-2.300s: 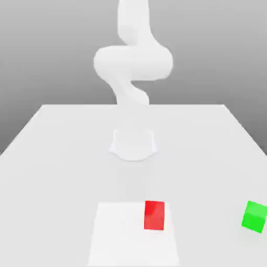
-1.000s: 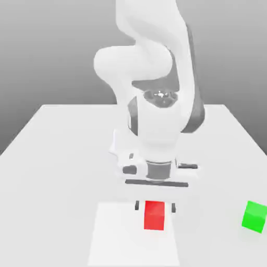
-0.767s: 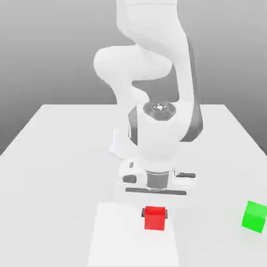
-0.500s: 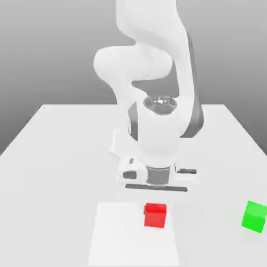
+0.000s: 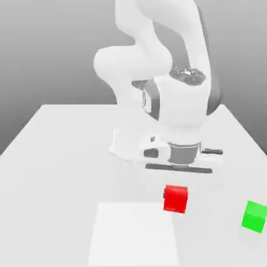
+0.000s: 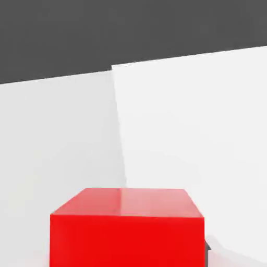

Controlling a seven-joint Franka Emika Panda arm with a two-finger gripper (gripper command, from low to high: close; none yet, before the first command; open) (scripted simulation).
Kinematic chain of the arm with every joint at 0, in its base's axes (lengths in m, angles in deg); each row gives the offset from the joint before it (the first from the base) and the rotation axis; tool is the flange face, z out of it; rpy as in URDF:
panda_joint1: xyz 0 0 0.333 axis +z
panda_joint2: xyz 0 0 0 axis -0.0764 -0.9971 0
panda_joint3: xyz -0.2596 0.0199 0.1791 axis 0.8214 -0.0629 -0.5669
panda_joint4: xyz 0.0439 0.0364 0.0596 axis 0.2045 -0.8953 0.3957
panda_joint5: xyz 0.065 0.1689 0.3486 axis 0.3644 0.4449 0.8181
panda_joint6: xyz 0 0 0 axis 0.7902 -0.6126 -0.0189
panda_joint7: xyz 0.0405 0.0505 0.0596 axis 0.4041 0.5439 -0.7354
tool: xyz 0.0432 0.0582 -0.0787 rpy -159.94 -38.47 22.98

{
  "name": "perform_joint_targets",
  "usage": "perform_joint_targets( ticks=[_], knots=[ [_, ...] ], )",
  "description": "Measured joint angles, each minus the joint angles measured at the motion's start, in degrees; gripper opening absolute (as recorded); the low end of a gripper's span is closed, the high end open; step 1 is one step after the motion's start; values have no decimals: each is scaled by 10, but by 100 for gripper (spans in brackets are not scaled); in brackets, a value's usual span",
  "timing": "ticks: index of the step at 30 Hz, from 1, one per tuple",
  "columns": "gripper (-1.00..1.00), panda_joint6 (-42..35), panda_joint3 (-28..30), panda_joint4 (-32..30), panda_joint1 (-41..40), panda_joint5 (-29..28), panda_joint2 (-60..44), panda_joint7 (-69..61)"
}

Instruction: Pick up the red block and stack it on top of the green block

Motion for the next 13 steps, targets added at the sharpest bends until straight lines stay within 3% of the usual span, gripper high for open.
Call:
perform_joint_targets(
  ticks=[5, 9, 10, 13],
  knots=[
    [-100, -46, -45, 81, 87, -2, -39, 147],
    [-100, 5, -34, 98, 111, -33, -110, 193],
    [100, 22, -29, 100, 114, -43, -129, 201],
    [100, 22, -29, 100, 114, -43, -129, 201]
  ],
)
